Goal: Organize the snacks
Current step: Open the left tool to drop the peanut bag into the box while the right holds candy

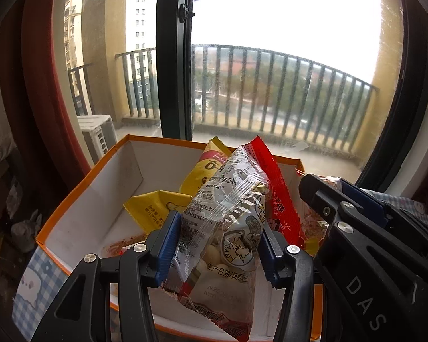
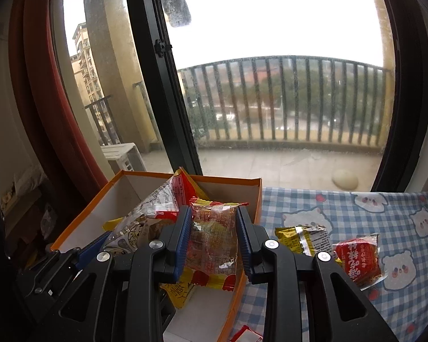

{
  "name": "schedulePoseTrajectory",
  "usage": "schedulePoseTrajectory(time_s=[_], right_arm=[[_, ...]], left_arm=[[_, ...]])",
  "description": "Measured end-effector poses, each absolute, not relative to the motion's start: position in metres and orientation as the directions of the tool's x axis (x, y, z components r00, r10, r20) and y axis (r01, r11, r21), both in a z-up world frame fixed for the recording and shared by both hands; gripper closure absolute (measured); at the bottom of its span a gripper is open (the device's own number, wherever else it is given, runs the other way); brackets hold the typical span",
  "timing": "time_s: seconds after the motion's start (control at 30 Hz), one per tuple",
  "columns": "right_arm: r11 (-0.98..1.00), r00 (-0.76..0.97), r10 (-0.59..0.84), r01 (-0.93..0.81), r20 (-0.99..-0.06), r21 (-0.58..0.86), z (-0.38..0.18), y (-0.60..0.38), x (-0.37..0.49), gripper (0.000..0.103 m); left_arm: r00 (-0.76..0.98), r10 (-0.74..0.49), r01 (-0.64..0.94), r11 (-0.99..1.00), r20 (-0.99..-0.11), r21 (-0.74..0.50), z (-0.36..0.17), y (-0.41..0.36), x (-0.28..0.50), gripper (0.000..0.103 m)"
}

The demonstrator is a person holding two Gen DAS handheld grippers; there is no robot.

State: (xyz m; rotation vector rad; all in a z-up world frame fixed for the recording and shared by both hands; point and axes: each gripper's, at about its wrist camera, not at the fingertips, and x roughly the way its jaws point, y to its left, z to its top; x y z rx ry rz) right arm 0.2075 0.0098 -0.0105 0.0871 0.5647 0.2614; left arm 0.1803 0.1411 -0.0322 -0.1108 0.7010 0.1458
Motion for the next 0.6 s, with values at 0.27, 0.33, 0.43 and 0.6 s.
schedulePoseTrajectory(time_s=[0.27, 0.33, 0.43, 0.6], right_arm=[[0.961, 0.745, 0.276, -0.221, -0.607, 0.165, -0.040, 0.027, 0.230, 0.068], [0.960, 0.731, 0.281, -0.229, -0.621, 0.164, -0.045, 0.032, 0.232, 0.068], [0.960, 0.725, 0.279, -0.229, -0.629, 0.162, -0.048, 0.038, 0.234, 0.068], [0.957, 0.719, 0.288, -0.241, -0.633, 0.161, -0.053, 0.047, 0.235, 0.068]], left_arm=[[0.710, 0.114, -0.210, 0.976, -0.695, -0.055, -0.056, 0.157, 0.195, 0.050], [0.710, 0.130, -0.223, 0.974, -0.692, -0.046, -0.057, 0.159, 0.196, 0.048], [0.703, 0.143, -0.238, 0.970, -0.697, -0.041, -0.061, 0.165, 0.196, 0.044], [0.686, 0.198, -0.288, 0.958, -0.700, -0.012, -0.065, 0.168, 0.192, 0.022]])
